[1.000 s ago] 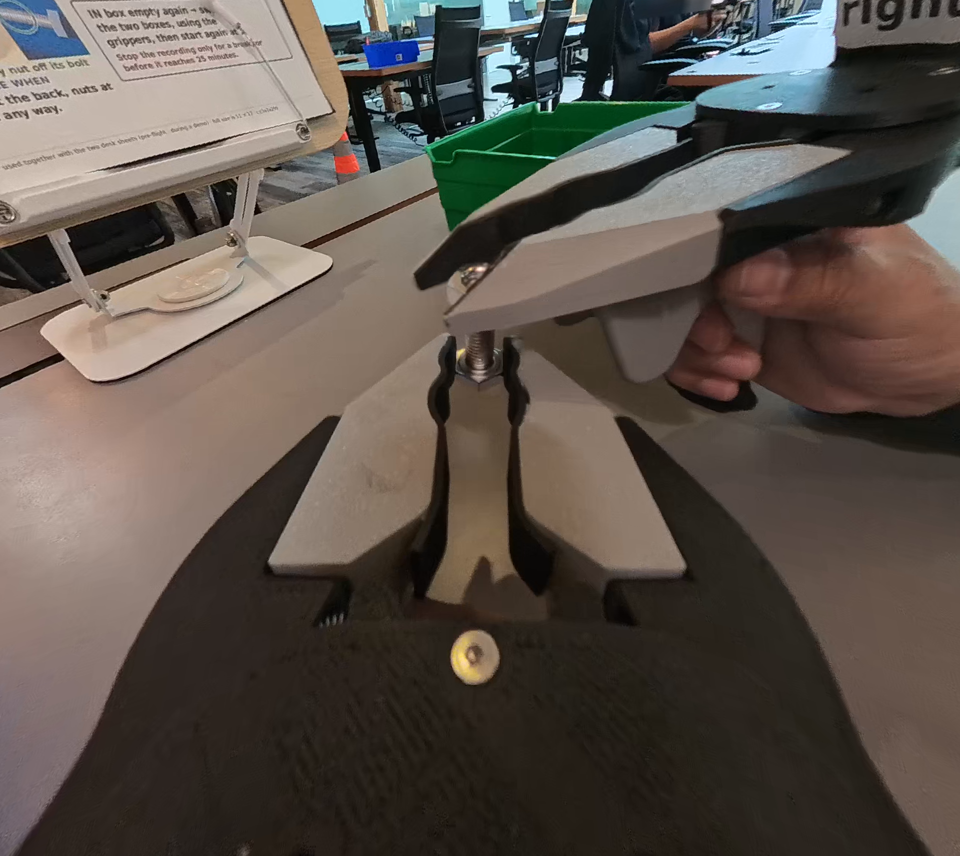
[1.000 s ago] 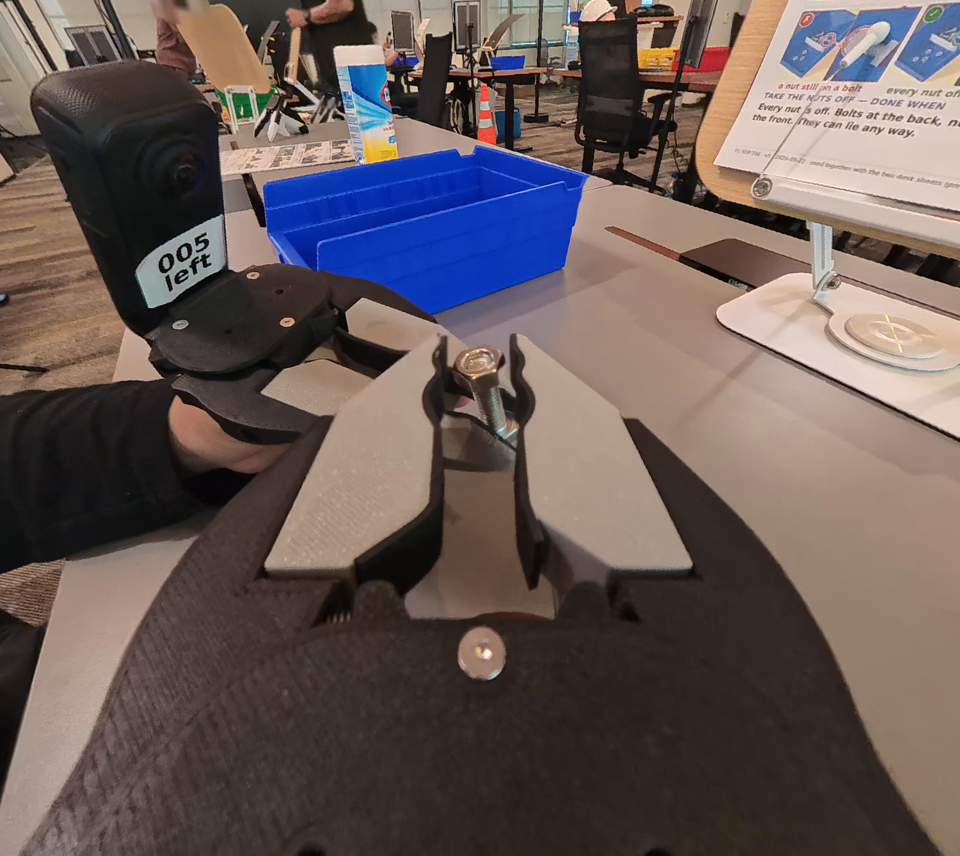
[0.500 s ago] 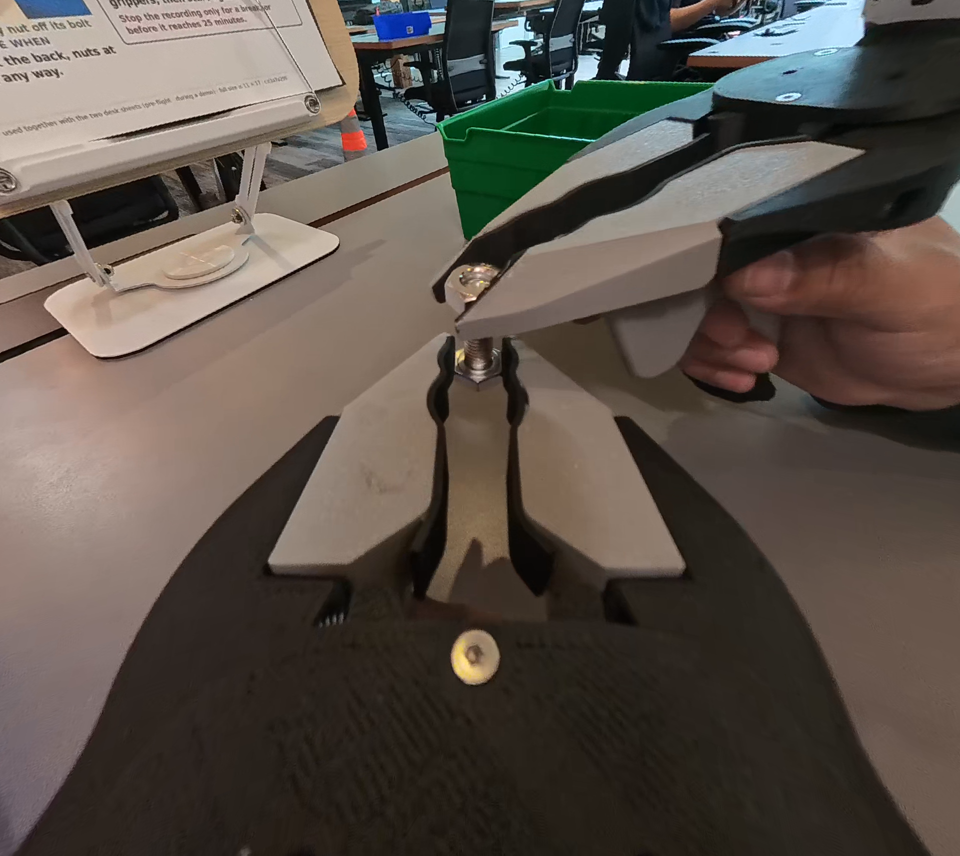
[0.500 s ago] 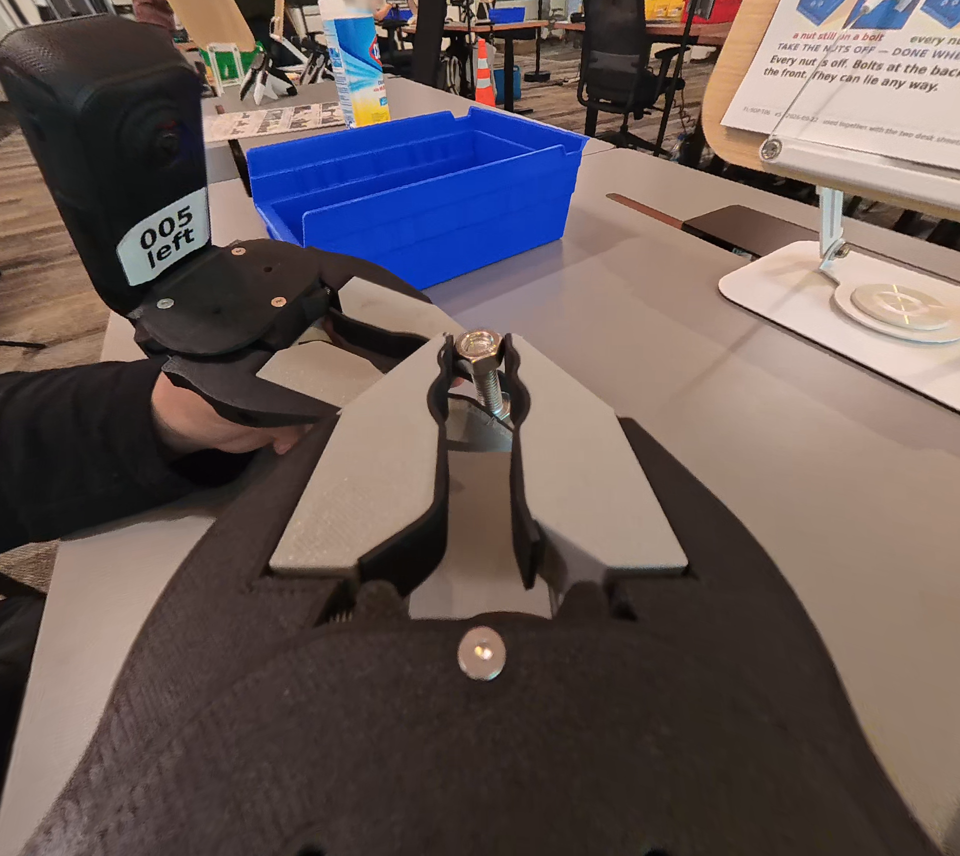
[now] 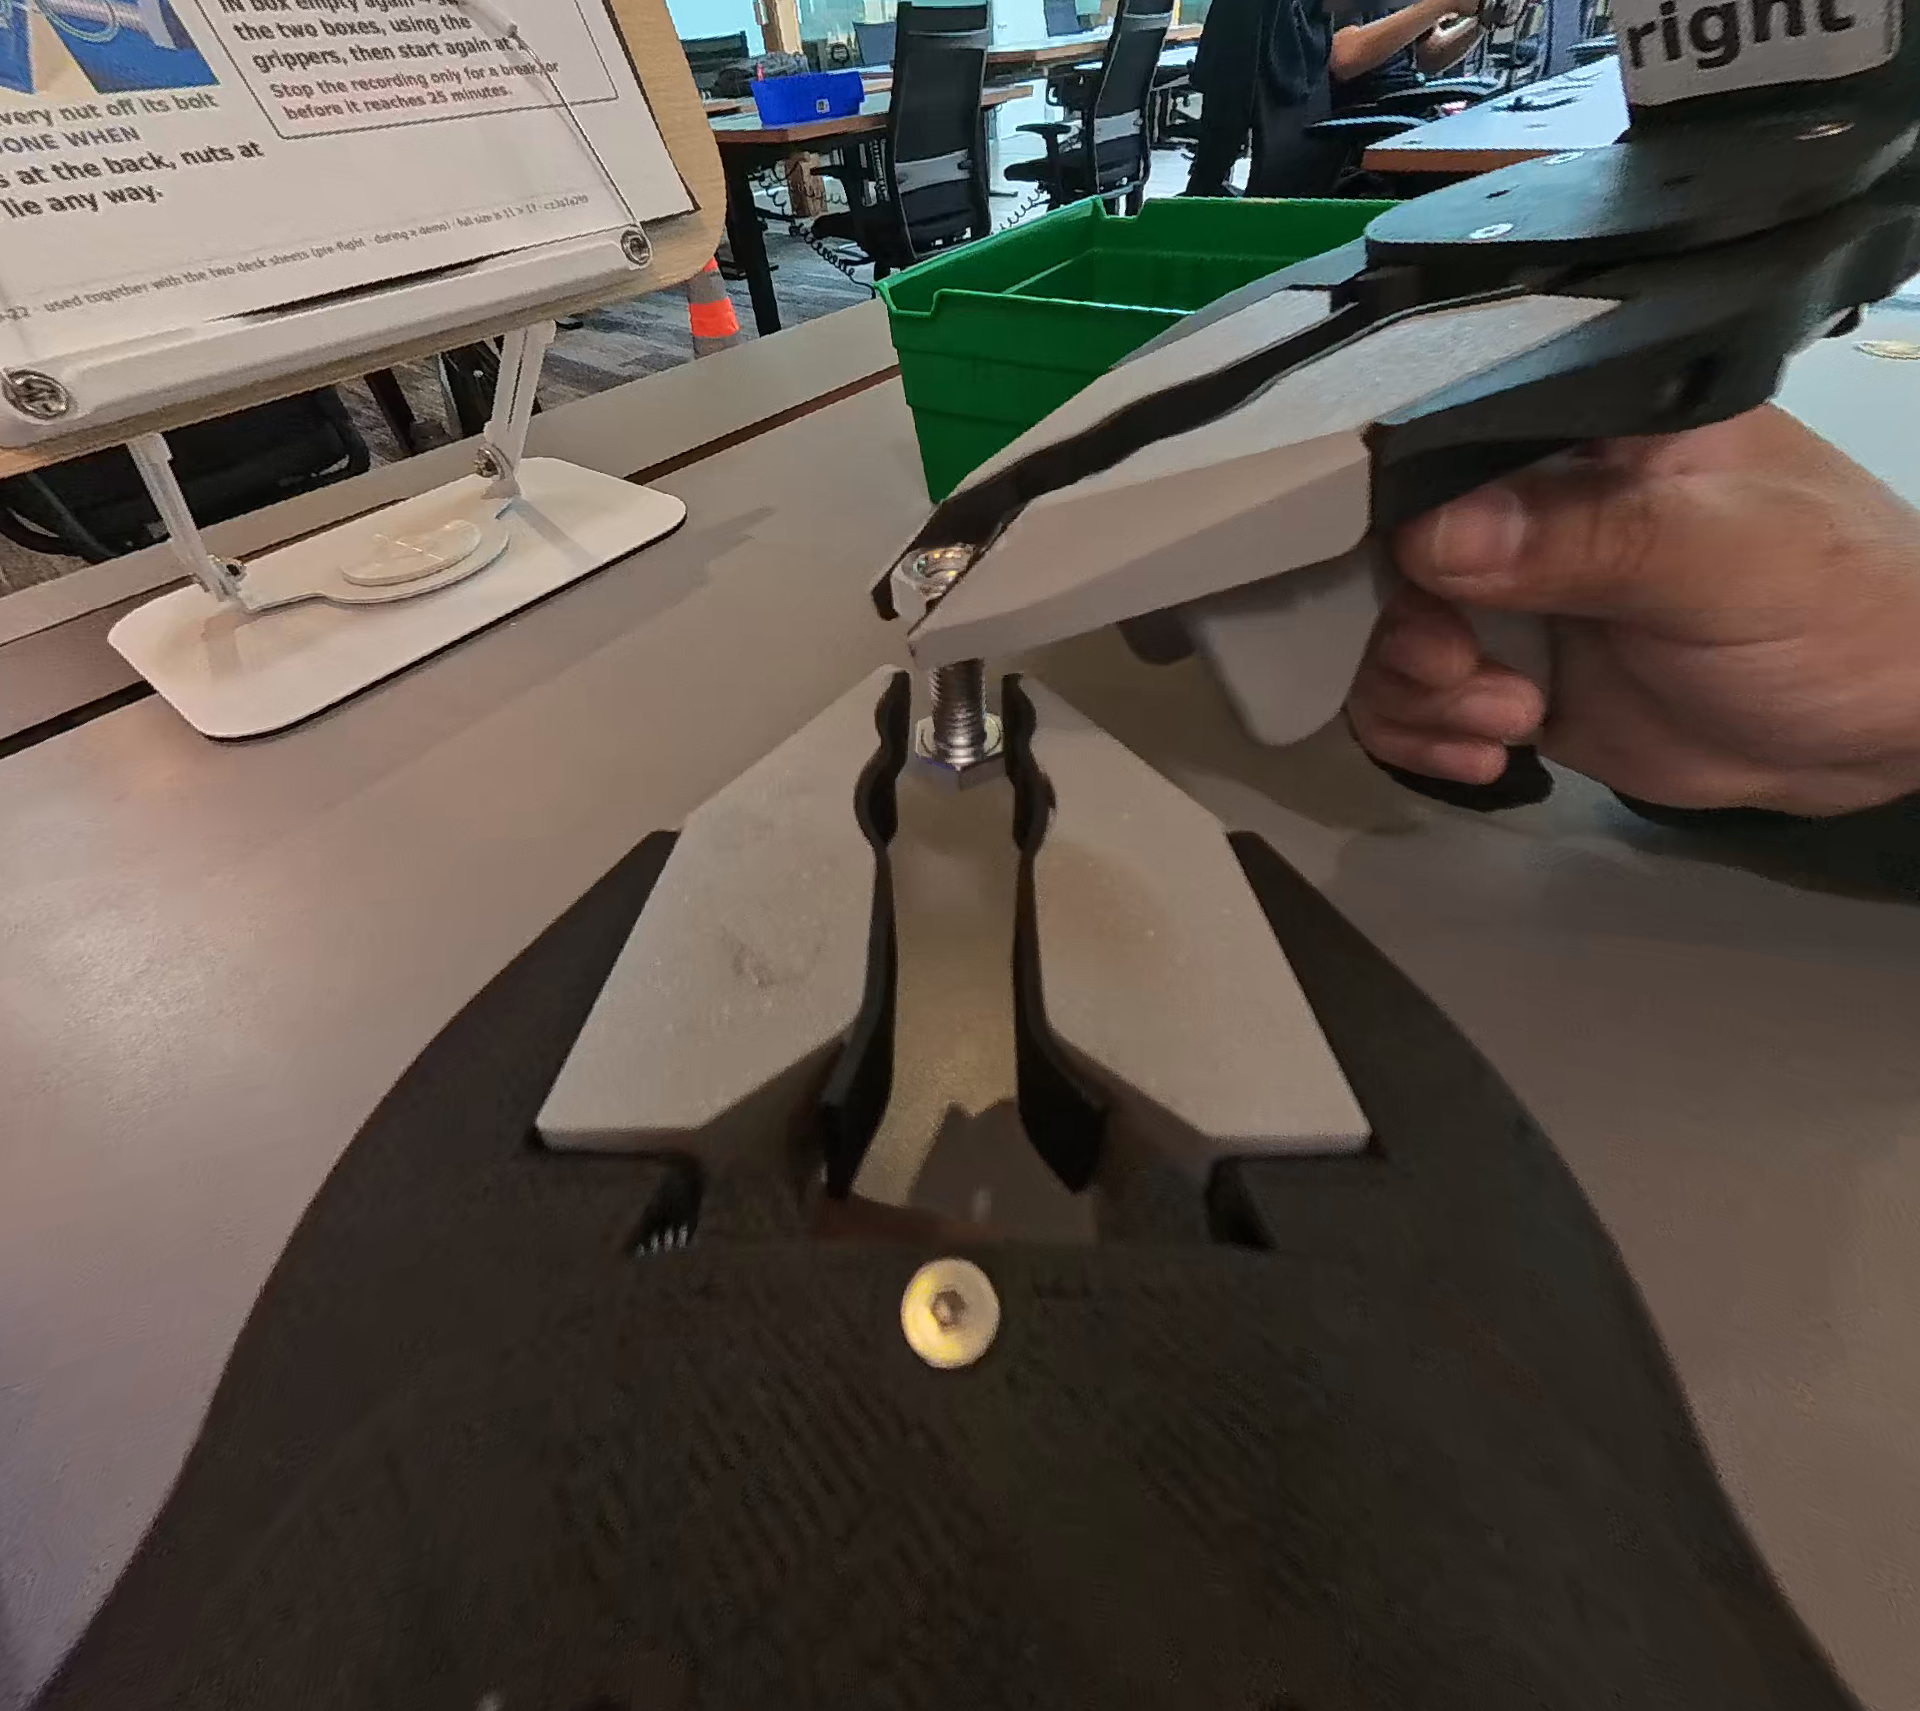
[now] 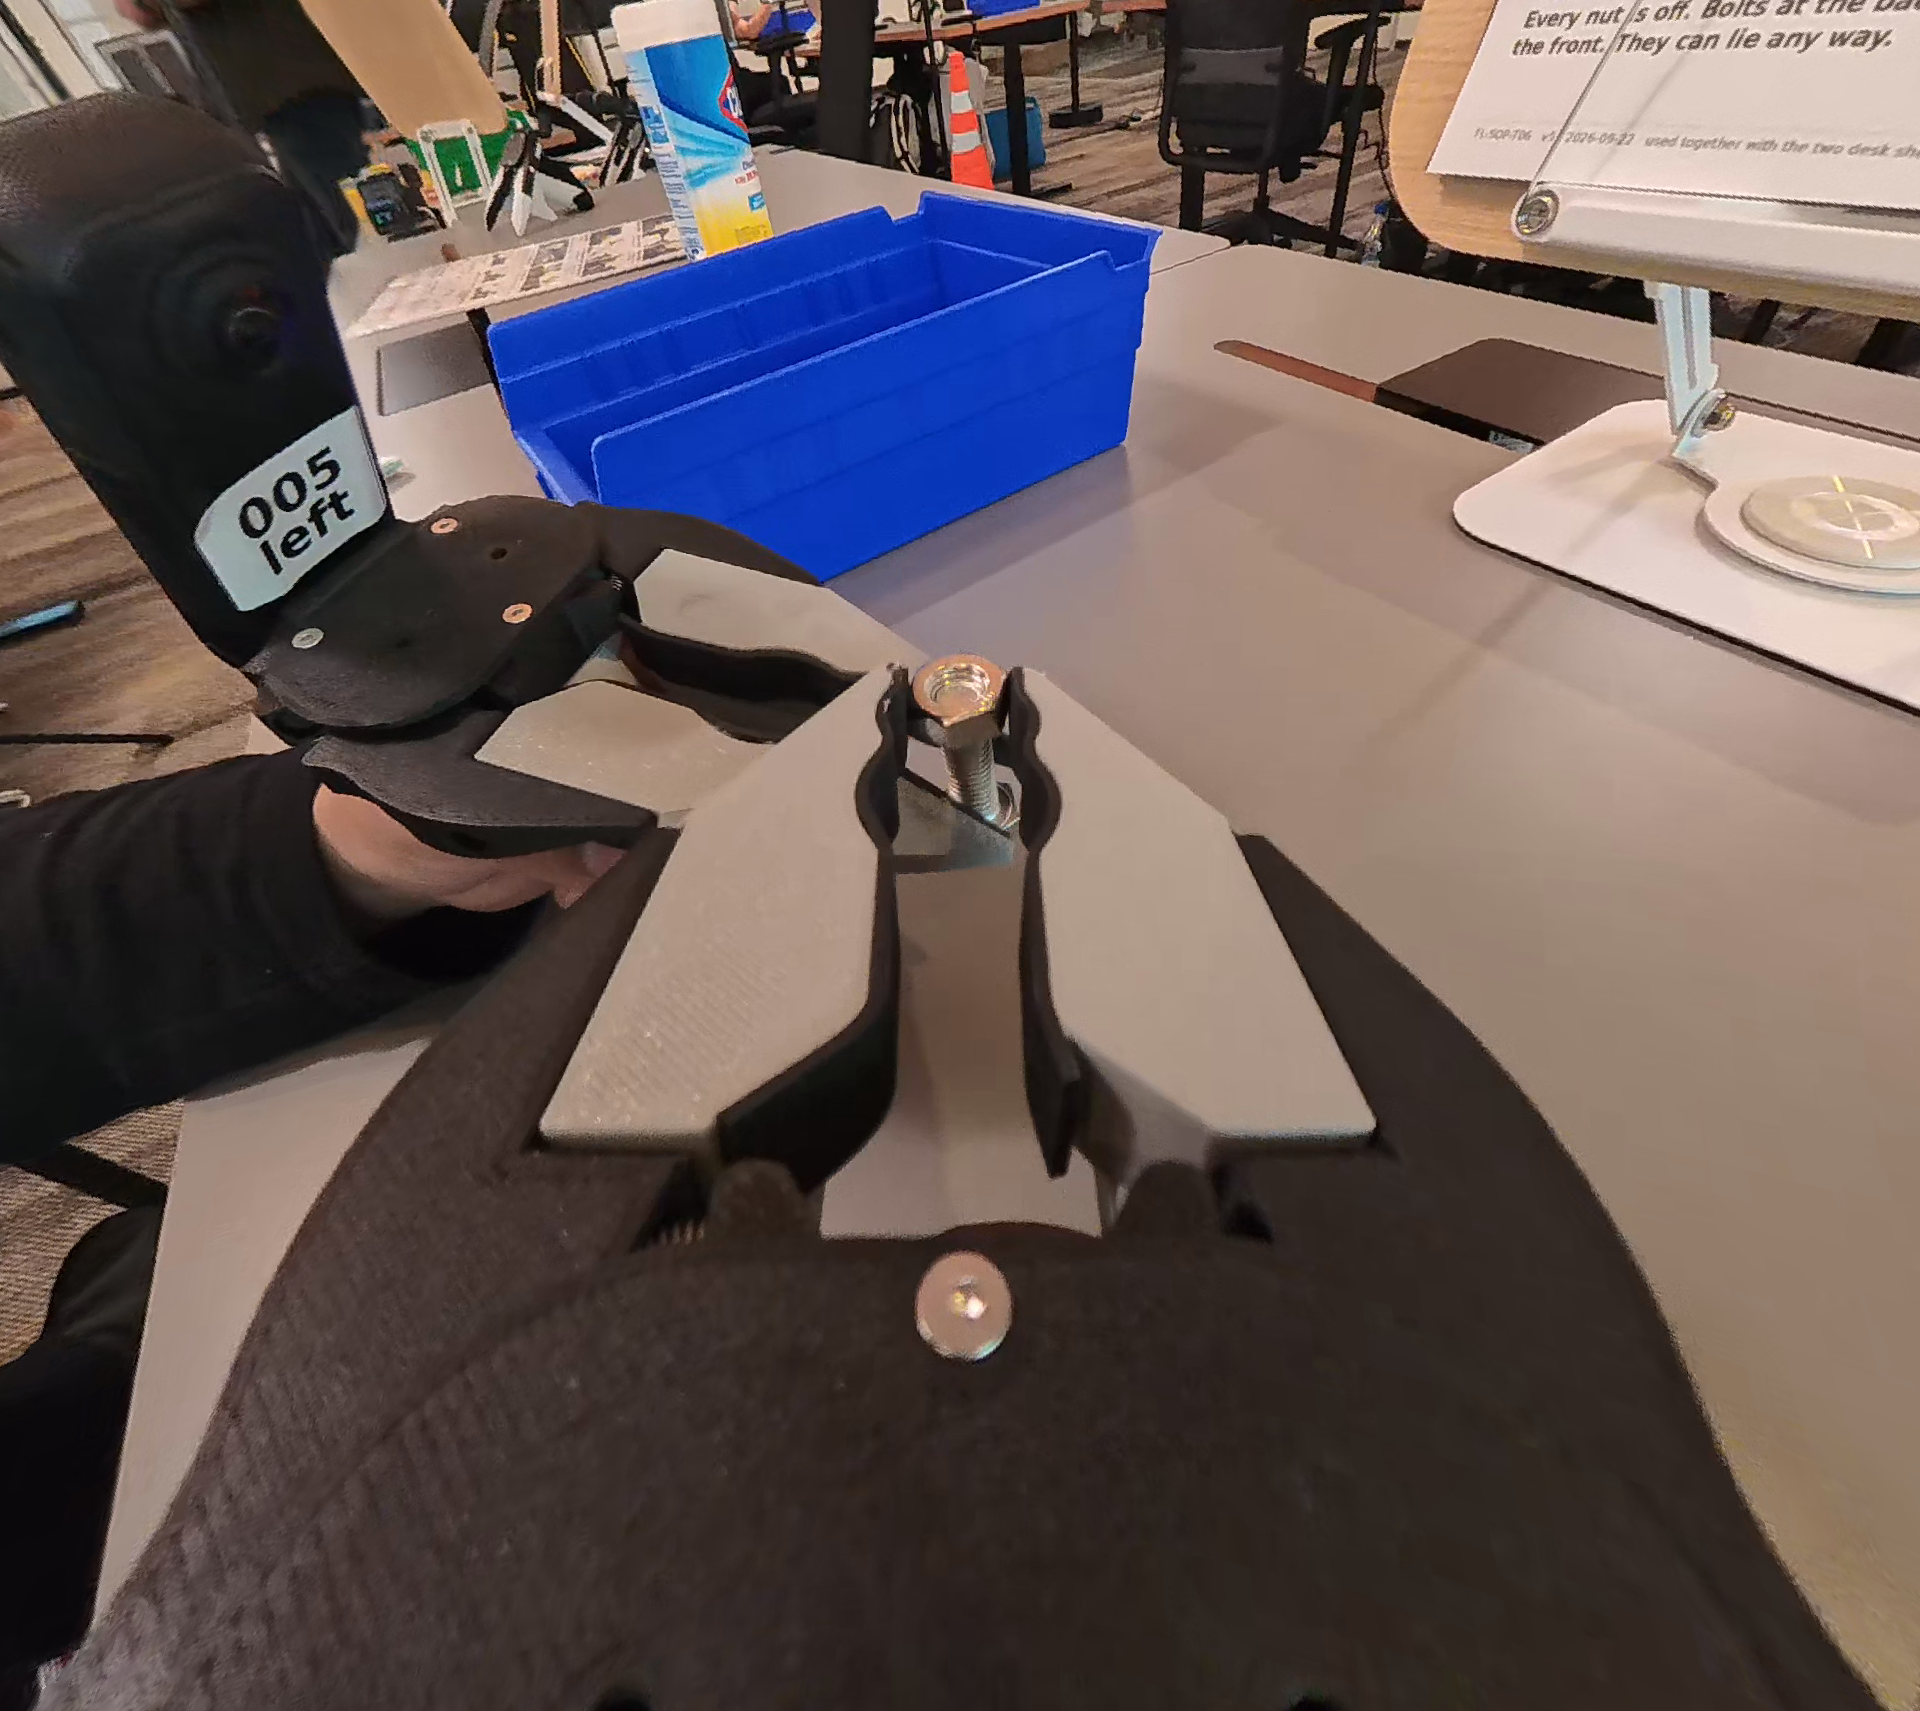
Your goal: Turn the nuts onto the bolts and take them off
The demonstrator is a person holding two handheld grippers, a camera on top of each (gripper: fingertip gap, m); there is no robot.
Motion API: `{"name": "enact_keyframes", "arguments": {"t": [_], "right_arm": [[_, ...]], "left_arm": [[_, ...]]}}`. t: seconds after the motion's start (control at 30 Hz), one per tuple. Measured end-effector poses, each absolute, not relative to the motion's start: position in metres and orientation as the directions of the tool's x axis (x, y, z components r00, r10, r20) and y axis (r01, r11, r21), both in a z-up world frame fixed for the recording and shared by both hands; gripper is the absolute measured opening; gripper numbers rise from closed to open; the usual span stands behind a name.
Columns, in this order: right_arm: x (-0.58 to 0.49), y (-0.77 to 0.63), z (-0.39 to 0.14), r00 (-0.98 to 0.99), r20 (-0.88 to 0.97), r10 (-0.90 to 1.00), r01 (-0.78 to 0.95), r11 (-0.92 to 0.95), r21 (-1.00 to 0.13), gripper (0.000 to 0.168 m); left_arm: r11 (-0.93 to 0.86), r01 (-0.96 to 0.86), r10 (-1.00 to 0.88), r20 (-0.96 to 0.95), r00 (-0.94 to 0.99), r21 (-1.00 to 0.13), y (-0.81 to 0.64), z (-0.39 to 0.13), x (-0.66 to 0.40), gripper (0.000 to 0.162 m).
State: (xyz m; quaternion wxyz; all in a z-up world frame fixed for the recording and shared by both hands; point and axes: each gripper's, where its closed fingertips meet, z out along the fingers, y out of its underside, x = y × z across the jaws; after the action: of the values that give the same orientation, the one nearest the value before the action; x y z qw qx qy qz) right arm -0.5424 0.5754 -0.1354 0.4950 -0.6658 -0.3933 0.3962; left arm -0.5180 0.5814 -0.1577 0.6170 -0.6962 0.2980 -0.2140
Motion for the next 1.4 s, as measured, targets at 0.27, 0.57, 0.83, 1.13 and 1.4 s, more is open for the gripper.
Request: {"name": "enact_keyframes", "arguments": {"t": [0.27, 0.57, 0.83, 1.13, 1.4], "right_arm": [[-0.540, 0.579, -0.135, 0.382, -0.157, 0.911, 0.122, -0.218, -0.968, 0.016], [-0.541, 0.576, -0.135, 0.372, -0.157, 0.915, 0.122, -0.215, -0.969, 0.016], [-0.539, 0.575, -0.127, 0.370, -0.129, 0.920, 0.088, -0.173, -0.981, 0.032], [-0.541, 0.569, -0.122, 0.345, -0.096, 0.934, 0.076, -0.129, -0.989, 0.031], [-0.545, 0.569, -0.124, 0.358, -0.081, 0.930, 0.081, -0.117, -0.990, 0.025]], "left_arm": [[-0.067, -0.134, -0.679, -0.054, 0.733, -0.989, 0.582, -0.156, -0.521, 0.012], [-0.070, -0.139, -0.691, -0.053, 0.721, -0.988, 0.580, -0.156, -0.520, 0.007], [-0.073, -0.111, -0.657, -0.036, 0.753, -0.991, 0.585, -0.152, -0.528, 0.007], [-0.057, -0.073, -0.646, -0.019, 0.763, -0.996, 0.586, -0.144, -0.533, 0.007], [-0.058, -0.072, -0.686, -0.013, 0.728, -0.996, 0.580, -0.144, -0.524, 0.007]]}}
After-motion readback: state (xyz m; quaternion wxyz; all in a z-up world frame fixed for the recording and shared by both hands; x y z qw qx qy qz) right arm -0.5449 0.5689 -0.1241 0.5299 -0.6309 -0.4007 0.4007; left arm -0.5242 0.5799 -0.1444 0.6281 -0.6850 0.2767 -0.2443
